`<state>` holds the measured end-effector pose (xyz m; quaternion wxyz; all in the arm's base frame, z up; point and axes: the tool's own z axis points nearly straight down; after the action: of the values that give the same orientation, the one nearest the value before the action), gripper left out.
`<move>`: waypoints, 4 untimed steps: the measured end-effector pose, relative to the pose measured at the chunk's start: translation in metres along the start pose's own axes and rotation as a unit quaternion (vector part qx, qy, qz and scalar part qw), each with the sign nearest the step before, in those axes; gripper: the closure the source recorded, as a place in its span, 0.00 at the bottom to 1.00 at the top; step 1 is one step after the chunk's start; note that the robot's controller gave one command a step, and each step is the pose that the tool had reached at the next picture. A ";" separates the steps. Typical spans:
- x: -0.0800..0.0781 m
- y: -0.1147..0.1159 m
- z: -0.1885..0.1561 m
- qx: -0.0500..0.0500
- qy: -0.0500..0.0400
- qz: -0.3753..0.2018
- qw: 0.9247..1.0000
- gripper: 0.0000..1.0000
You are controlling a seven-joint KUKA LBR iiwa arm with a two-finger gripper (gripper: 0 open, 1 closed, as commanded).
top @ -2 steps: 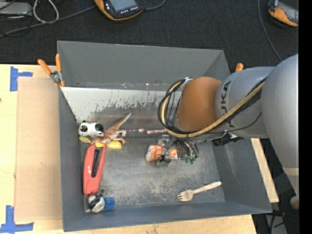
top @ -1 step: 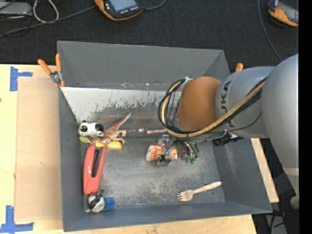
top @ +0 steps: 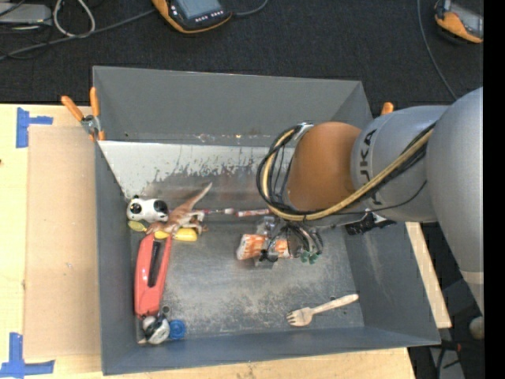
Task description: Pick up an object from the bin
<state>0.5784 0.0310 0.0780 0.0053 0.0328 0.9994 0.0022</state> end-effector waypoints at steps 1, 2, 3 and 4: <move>0.000 0.000 -0.020 0.000 0.001 0.000 1.000 1.00; 0.001 0.000 -0.061 0.000 0.003 0.001 1.000 1.00; 0.000 0.001 -0.095 0.000 0.001 0.000 1.000 1.00; -0.001 0.001 -0.111 -0.001 0.000 0.001 1.000 1.00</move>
Offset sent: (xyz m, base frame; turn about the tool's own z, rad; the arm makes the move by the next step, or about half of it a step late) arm -0.0009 0.0002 0.0804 0.0006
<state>0.5785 0.0313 0.1894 0.0054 0.0333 0.9994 0.0029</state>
